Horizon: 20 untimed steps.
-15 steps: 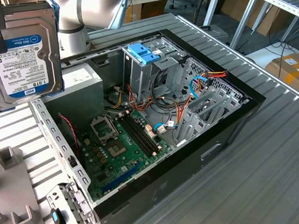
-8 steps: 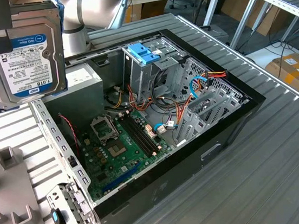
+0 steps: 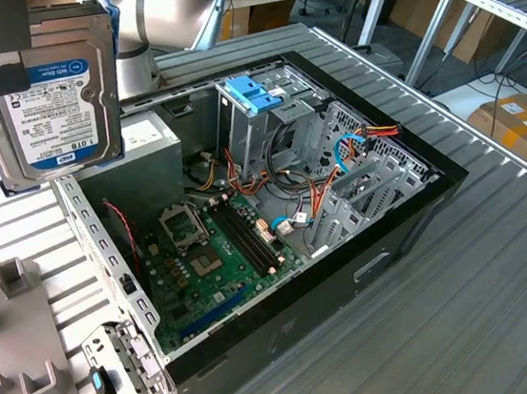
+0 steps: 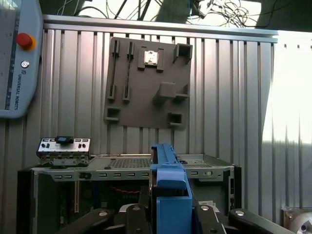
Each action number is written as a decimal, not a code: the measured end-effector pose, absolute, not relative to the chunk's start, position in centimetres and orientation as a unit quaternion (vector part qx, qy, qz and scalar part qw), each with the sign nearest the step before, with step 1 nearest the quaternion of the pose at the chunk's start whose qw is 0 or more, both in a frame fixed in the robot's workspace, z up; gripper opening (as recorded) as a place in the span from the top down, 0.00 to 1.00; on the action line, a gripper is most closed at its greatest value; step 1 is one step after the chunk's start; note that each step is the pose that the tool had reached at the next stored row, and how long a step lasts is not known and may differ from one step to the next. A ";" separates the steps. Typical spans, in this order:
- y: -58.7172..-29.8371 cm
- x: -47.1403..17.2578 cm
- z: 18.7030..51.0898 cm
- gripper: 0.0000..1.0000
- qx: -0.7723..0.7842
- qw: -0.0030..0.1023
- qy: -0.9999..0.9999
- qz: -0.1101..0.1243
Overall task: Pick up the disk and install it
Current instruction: 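Pick up the disk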
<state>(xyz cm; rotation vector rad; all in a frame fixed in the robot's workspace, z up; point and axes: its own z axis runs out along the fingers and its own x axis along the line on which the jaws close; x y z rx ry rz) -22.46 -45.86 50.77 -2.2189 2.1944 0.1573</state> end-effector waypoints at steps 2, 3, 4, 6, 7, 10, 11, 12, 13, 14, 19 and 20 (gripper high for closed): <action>-45.9 -22.3 50.8 0.63 -0.710 0.008 0.702 0.050; -45.9 -22.2 50.8 0.63 -0.710 0.008 0.702 0.050; -45.9 -22.1 50.8 0.63 -0.710 0.009 0.702 0.050; -45.9 -21.9 50.8 0.63 -0.710 0.008 0.702 0.050; -46.0 -21.8 50.8 0.63 -0.710 0.008 0.702 0.050; -46.0 -21.6 50.8 0.63 -0.710 0.008 0.702 0.050; -46.0 -21.6 50.8 0.63 -0.710 0.008 0.702 0.050; -46.0 -21.5 50.8 0.63 -0.710 0.008 0.702 0.050; -46.0 -21.4 50.8 0.63 -0.710 0.008 0.702 0.050; -46.0 -21.4 50.8 0.63 -0.710 0.008 0.702 0.050; -46.1 -21.0 50.8 0.63 -0.710 0.008 0.702 0.050; -46.1 -20.9 50.8 0.63 -0.710 0.008 0.702 0.050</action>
